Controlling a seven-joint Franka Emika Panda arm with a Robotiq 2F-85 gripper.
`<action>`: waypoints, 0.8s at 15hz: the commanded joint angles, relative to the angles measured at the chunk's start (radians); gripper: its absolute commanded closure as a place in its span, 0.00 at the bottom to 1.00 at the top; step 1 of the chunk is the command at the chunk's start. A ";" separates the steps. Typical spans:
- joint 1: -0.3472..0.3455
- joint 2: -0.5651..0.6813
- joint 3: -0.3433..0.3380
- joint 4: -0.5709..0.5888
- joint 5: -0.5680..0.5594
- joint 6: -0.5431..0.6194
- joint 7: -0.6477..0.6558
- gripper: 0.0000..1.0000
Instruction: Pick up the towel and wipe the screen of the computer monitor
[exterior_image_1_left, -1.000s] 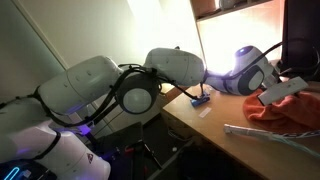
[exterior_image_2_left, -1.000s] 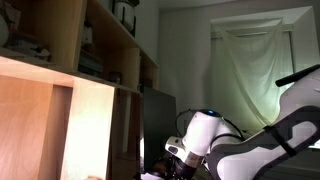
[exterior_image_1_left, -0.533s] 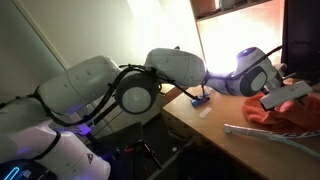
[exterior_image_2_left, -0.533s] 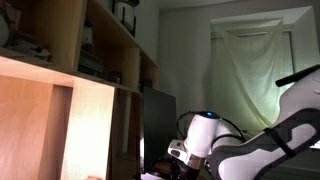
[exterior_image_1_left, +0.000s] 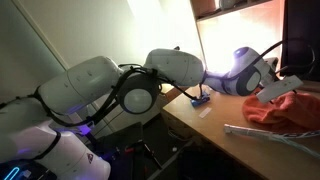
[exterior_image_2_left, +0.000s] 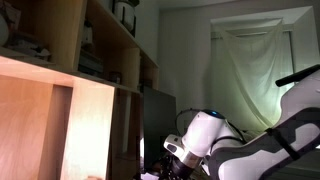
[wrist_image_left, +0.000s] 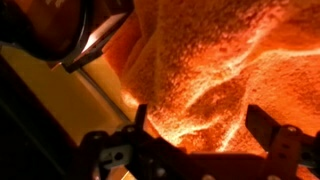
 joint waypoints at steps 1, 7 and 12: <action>0.004 -0.054 0.019 -0.108 -0.026 0.135 -0.027 0.00; 0.061 -0.173 -0.127 -0.308 -0.044 0.429 0.105 0.00; 0.146 -0.278 -0.311 -0.507 -0.008 0.570 0.218 0.00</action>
